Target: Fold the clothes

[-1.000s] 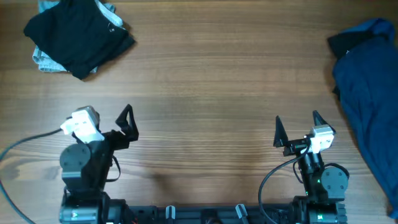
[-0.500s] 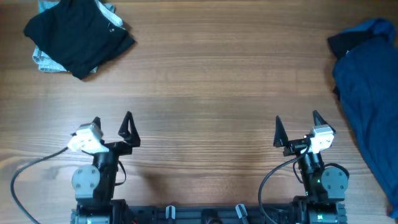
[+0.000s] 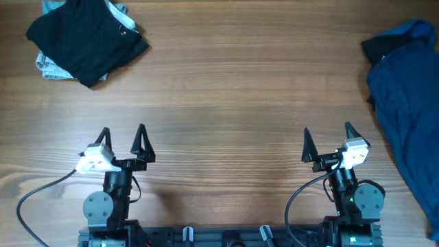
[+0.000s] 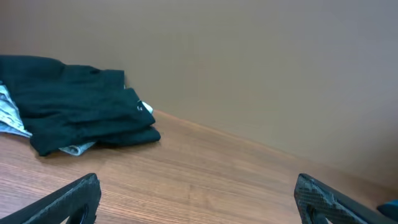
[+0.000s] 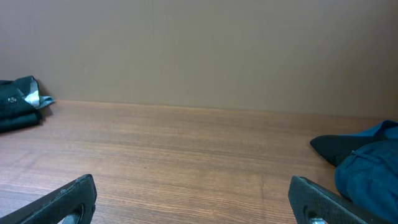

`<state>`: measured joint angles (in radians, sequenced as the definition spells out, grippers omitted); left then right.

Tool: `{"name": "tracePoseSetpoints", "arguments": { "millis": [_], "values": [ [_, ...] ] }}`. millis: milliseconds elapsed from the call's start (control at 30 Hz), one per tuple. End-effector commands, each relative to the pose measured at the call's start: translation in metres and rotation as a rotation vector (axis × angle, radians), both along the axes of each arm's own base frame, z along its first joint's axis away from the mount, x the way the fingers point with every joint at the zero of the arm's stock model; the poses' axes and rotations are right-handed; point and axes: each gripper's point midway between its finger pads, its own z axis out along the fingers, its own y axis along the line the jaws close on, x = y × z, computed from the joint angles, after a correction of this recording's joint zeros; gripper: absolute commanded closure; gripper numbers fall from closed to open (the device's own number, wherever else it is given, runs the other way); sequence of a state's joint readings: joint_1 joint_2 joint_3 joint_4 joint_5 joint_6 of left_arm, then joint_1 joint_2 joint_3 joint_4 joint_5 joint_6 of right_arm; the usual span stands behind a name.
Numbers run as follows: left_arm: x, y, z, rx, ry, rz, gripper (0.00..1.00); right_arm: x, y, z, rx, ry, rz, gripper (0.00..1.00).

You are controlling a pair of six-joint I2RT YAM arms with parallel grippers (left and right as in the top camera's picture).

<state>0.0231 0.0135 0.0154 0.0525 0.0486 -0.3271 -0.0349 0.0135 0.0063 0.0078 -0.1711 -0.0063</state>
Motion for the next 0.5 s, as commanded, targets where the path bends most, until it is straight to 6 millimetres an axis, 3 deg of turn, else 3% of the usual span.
{"name": "tracePoseSetpoints", "arguments": {
  "millis": [0, 167, 467],
  "values": [
    [0.000, 0.002, -0.002, 0.006, -0.004, 0.016, 0.00, 0.000, -0.004, 0.003, -0.018, -0.014, -0.019, 0.00],
    [0.000, 0.006, -0.034, 0.008, 0.127, 0.040, 0.00, 0.000, -0.004, 0.003, -0.017, -0.014, -0.019, 0.00],
    [0.000, 0.002, -0.033, 0.008, 0.125, 0.022, 0.00, 0.000, -0.004, 0.003, -0.017, -0.014, -0.019, 0.00]
  ]
}}
